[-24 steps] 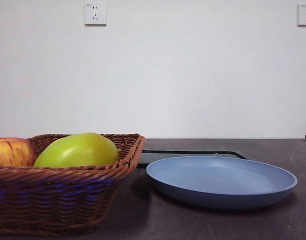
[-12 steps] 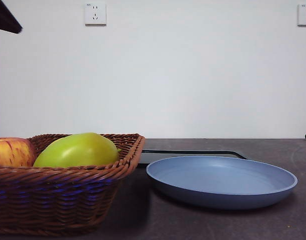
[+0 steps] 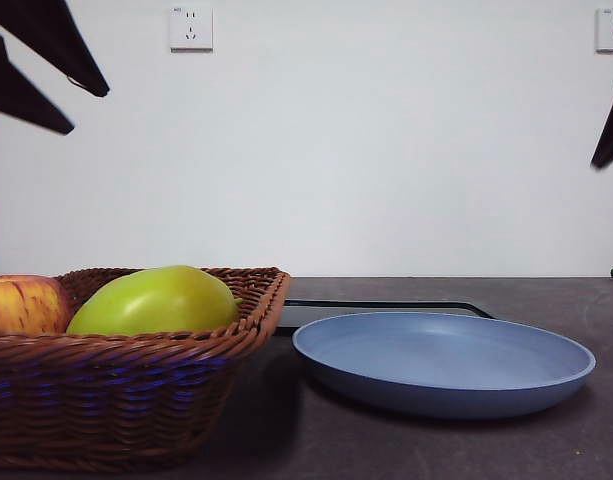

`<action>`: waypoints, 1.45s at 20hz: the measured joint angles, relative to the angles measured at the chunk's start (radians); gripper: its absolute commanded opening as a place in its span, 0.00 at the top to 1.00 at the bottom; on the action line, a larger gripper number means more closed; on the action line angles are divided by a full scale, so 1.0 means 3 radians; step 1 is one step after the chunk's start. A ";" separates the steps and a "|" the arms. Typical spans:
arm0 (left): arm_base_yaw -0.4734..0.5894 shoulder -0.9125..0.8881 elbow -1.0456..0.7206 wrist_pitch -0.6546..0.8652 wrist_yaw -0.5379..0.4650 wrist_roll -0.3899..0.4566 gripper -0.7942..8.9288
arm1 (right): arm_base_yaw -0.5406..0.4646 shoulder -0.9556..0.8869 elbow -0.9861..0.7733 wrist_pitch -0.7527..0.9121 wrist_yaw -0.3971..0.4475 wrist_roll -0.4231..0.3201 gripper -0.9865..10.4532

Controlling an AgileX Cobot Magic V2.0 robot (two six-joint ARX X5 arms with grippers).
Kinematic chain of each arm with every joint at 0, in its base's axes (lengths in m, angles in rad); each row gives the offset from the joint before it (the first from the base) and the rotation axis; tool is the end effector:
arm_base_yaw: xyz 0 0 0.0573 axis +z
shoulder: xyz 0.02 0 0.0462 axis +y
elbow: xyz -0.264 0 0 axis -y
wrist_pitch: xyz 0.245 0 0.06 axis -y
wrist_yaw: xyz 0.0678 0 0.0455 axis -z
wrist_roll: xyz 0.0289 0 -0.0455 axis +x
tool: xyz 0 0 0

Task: Take the lemon from the basket,put the lemon in the plate,hand out the plate

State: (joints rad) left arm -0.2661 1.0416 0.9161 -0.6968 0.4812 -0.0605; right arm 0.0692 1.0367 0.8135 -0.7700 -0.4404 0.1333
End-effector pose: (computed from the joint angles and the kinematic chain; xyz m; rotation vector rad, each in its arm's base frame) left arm 0.1903 -0.0657 0.2918 -0.1446 0.8574 -0.6787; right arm 0.1878 0.0254 0.2563 0.3049 1.0178 0.4011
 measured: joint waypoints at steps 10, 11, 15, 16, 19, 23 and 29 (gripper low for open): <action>-0.0099 0.0005 0.0000 0.0067 -0.0151 -0.0064 0.53 | 0.0229 0.1266 0.0000 0.0607 0.0165 -0.0024 0.70; -0.0099 0.0005 0.0000 0.0067 -0.0151 -0.0064 0.53 | 0.0262 0.1375 0.0000 0.0698 0.0167 -0.0006 0.71; -0.0099 0.0005 0.0000 0.0069 -0.0151 -0.0064 0.53 | 0.0359 0.1635 0.0000 0.0913 0.0164 0.0085 0.76; -0.0099 0.0005 0.0000 0.0067 -0.0151 -0.0064 0.53 | 0.0361 0.1671 0.0000 0.0916 0.0164 0.0111 0.79; -0.0099 0.0005 0.0000 0.0067 -0.0151 -0.0064 0.53 | 0.0361 0.1703 0.0000 0.0921 0.0167 0.0144 0.90; -0.0099 0.0005 0.0000 0.0069 -0.0151 -0.0064 0.53 | 0.0360 0.1634 0.0000 0.0889 0.0169 0.0160 0.91; -0.0172 0.0005 0.0000 0.0092 -0.0348 -0.0064 0.53 | 0.0356 0.0874 0.0000 0.0523 0.0169 0.0196 0.91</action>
State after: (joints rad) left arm -0.3176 1.0431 0.9161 -0.6693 0.3767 -0.0795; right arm 0.1761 1.2987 0.8135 -0.6132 -0.3897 0.1921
